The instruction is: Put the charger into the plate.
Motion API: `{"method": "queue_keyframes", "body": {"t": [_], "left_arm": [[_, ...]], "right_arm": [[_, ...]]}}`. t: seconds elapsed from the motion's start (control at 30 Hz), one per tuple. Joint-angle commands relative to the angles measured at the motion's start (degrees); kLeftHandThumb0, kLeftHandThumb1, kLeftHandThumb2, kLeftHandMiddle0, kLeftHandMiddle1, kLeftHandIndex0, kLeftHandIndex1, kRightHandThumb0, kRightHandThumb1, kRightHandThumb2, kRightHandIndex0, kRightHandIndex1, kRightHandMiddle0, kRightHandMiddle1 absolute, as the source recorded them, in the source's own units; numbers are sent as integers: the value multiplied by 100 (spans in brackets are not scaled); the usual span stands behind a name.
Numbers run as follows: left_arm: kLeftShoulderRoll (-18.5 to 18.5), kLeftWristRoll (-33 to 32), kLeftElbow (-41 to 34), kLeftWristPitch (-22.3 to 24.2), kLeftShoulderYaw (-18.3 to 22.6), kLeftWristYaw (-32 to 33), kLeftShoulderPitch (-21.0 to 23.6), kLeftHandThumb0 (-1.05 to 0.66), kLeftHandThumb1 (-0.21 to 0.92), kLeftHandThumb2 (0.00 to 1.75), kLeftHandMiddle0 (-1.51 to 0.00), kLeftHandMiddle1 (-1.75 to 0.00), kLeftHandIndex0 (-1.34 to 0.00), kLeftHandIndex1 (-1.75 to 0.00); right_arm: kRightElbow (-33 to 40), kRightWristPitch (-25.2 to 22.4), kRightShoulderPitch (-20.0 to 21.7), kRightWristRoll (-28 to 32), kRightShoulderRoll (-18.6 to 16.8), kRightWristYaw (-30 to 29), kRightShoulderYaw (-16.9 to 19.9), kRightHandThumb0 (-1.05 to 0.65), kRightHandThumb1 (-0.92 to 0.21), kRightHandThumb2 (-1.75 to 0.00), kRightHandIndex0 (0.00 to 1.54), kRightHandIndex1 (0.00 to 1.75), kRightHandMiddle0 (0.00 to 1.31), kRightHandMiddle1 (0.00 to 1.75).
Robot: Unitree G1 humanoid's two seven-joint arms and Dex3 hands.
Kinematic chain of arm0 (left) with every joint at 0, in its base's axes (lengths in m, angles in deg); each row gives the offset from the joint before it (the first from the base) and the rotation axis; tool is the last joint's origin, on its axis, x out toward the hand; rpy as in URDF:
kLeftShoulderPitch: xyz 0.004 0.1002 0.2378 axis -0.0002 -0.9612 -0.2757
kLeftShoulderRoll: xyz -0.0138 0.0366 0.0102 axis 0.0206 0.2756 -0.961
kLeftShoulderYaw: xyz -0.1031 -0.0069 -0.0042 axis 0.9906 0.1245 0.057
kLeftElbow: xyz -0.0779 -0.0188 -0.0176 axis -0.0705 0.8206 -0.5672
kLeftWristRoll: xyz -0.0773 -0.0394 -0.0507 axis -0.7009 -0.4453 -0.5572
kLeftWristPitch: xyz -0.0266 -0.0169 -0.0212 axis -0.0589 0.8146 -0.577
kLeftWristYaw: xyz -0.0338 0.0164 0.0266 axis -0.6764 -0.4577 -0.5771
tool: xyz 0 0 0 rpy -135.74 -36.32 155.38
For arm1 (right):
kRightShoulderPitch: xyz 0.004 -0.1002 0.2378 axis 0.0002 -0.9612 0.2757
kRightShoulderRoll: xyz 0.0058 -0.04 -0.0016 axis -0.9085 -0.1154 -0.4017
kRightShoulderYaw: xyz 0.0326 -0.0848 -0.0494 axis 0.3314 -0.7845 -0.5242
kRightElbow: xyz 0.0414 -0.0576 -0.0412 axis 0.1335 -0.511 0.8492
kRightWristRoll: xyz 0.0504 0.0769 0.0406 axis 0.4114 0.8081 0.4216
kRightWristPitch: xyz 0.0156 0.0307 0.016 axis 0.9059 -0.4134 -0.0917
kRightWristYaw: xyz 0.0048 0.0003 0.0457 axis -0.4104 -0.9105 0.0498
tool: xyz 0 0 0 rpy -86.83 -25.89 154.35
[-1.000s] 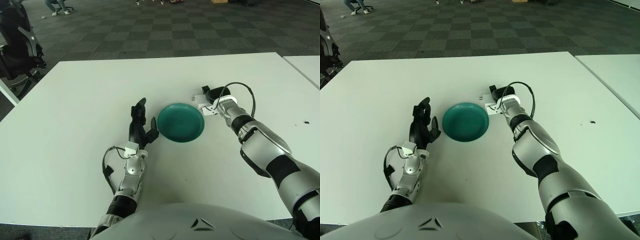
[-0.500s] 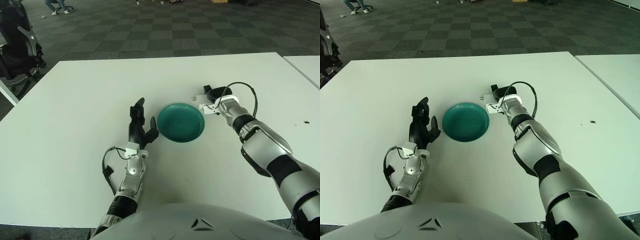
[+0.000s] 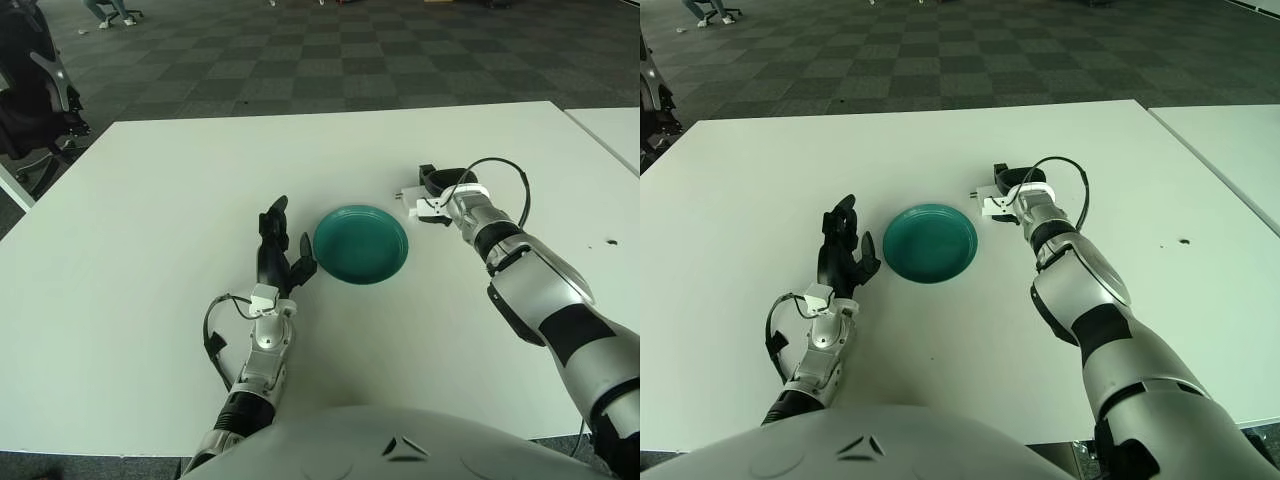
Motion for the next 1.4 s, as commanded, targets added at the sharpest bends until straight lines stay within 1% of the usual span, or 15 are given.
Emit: {"method": "queue_keyframes", "body": {"t": [0.0,0.1,0.3,0.37,0.43,0.53,0.7,0.8,1.03,1.13,1.2,1.27,1.3,1.33,1.37], "left_arm": [[-604,-170,761,-148,-33,-171,-419,-78,92,88,-25,-1,0,-77],[-584,-216,825,-220,-9,-282,-400,-80,92,89,-25,-1,0,-74],[-648,-328,971,-329,113,-409,-333,-81,92,91,-26,-1,0,-74],[-709,-433,1030,-382,168,-465,-306,-79,92,89,-28,-1,-13,-94],[-760,-532,1058,-428,212,-524,-294,-77,92,89,-30,-2,-20,-103],[-836,-659,1046,-479,251,-585,-306,-72,92,84,-35,-3,-35,-125],[-886,-578,972,-476,252,-413,-329,-64,92,76,-41,-4,-51,-145],[-901,-568,924,-433,246,-356,-349,-62,92,72,-42,-3,-55,-149],[-909,-584,797,-259,207,-290,-385,-61,92,69,-41,-2,-59,-149],[-881,-522,775,-176,196,-212,-390,-62,92,70,-40,-1,-60,-145],[-876,-514,772,-159,189,-190,-394,-62,92,70,-39,0,-60,-143],[-867,-495,769,-150,168,-175,-396,-63,92,71,-38,0,-57,-138],[-861,-483,765,-145,156,-167,-398,-64,92,72,-37,0,-51,-133],[-849,-453,759,-148,139,-154,-399,-65,92,73,-36,0,-49,-131],[-841,-431,755,-149,125,-143,-399,-66,92,74,-35,0,-39,-125]], "right_arm": [[51,152,159,143,-10,-366,156,-45,-40,-121,121,175,55,175],[96,315,245,148,-19,-589,176,-46,-38,-123,124,175,56,175],[177,559,417,148,-45,-786,202,-47,-35,-127,127,175,59,175],[179,613,429,145,-50,-848,211,-47,-34,-128,128,175,60,175],[185,651,442,139,-63,-902,213,-48,-33,-129,128,175,60,175],[212,711,468,126,-101,-994,199,-48,-33,-130,128,175,60,175],[278,786,484,72,-215,-1136,128,-48,-32,-130,129,175,61,175],[344,863,472,44,-263,-1208,85,-48,-32,-131,129,175,61,175],[595,1187,468,-9,-226,-1317,-29,-48,-31,-131,126,175,61,175],[740,1439,435,62,-154,-1307,-1,-48,-31,-132,126,175,62,175],[792,1508,410,74,-127,-1303,7,-48,-31,-132,126,175,62,175],[891,1574,361,65,-96,-1291,2,-48,-31,-132,126,175,62,175],[947,1605,333,59,-82,-1283,-3,-48,-31,-132,126,175,62,175],[1032,1641,297,53,-64,-1263,-8,-48,-31,-132,126,175,62,175],[1091,1665,272,50,-49,-1247,-10,-49,-31,-132,126,175,62,175]]}}
